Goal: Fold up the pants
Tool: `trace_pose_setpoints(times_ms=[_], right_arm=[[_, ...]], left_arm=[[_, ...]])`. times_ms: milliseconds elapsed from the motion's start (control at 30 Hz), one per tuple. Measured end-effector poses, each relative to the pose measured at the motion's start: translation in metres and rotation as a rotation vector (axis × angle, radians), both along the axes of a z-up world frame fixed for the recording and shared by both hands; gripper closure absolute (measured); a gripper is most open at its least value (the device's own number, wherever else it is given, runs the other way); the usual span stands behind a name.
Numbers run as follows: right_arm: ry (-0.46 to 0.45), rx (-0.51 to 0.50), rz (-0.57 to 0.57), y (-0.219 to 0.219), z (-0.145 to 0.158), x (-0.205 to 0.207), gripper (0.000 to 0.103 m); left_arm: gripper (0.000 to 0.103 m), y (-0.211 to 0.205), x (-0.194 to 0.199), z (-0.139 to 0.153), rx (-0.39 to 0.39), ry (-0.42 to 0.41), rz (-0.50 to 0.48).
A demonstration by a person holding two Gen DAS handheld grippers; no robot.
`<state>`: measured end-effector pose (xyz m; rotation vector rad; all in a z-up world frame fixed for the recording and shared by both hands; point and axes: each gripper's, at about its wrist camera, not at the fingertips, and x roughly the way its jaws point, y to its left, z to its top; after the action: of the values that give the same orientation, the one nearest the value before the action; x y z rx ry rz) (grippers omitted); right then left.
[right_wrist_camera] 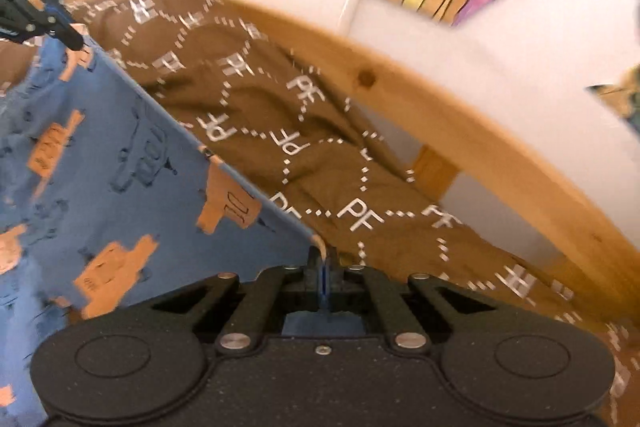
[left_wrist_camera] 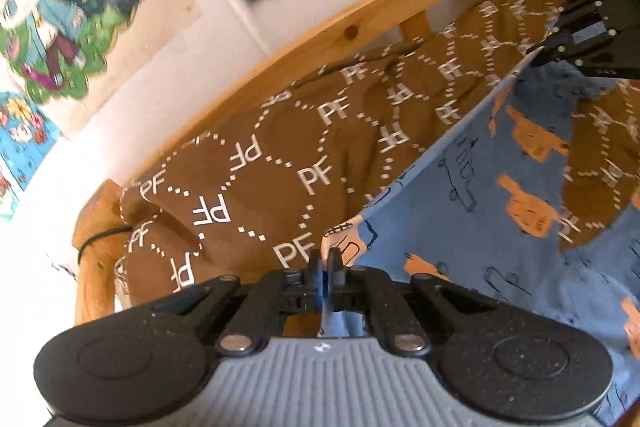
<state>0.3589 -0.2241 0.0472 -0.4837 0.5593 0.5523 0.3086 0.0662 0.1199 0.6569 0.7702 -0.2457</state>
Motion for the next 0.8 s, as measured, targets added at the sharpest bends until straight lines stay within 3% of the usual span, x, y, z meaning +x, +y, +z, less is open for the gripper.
trace_pose_setpoints(times_ms=[133, 400, 533, 800], right_arm=[[-0.079, -0.039, 0.01, -0.012, 0.002, -0.072, 0.103], [-0.107, -0.066, -0.018, -0.015, -0.014, -0.183, 0.103], [-0.097, -0.11, -0.014, -0.005, -0.036, -0.228, 0.103], [-0.049, -0.191, 0.054, 0.019, -0.069, -0.274, 0.103]], left_arm=[[0.101, -0.015, -0.044, -0.002, 0.054, -0.044, -0.1], [0.101, -0.032, -0.13, -0.034, 0.114, -0.06, -0.216], [0.101, -0.031, -0.158, -0.063, 0.128, -0.016, -0.213], [0.101, -0.021, -0.182, -0.104, 0.142, 0.013, -0.159]])
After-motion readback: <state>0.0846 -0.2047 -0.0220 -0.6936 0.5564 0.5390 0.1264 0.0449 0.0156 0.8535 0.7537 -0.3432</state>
